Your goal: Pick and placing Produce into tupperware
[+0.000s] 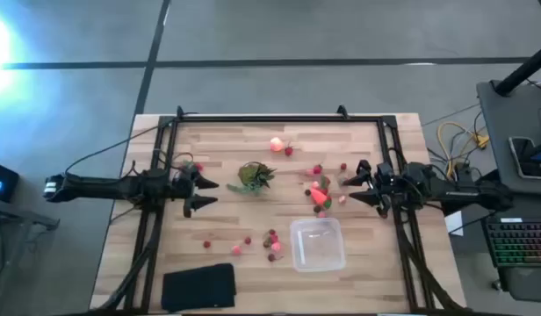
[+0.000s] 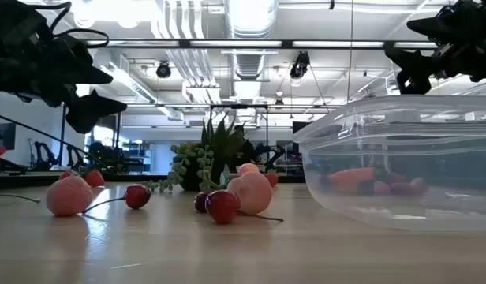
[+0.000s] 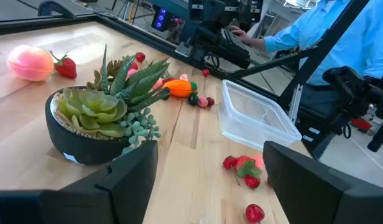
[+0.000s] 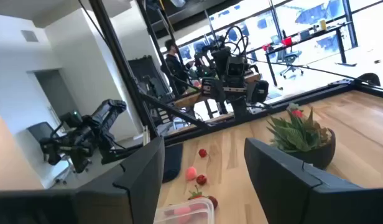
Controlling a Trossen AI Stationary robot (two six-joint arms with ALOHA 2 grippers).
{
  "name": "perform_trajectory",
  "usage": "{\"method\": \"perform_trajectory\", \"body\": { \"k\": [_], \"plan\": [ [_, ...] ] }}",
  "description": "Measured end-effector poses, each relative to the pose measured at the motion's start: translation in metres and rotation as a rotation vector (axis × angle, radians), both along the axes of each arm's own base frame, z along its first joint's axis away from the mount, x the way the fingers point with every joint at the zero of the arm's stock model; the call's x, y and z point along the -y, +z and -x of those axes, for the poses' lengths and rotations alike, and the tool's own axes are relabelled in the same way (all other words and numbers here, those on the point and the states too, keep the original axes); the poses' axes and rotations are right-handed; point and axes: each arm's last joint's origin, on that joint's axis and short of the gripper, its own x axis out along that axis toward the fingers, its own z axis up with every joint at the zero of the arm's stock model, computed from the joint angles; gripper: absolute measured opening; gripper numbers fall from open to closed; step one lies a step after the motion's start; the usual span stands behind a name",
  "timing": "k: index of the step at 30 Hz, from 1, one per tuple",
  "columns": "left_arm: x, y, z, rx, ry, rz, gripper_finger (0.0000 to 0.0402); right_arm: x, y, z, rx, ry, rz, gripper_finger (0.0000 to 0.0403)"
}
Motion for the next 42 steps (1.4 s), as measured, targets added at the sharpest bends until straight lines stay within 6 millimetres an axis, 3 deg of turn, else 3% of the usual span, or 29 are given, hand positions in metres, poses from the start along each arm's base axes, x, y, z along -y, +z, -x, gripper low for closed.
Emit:
{"method": "perform_trajectory", "body": {
  "k": [39, 42],
  "plan": [
    [0.0000, 0.0000, 0.0000, 0.000, 0.000, 0.000, 0.0277, 0.0000, 0.0002, 0.0000, 0.002, 0.000, 0.000, 0.0215],
    [0.0000, 0.0000, 0.0000, 0.000, 0.000, 0.000, 0.0277, -0.0001, 0.0011, 0.0002, -0.005, 0.016, -0.103, 0.0215]
  ]
}}
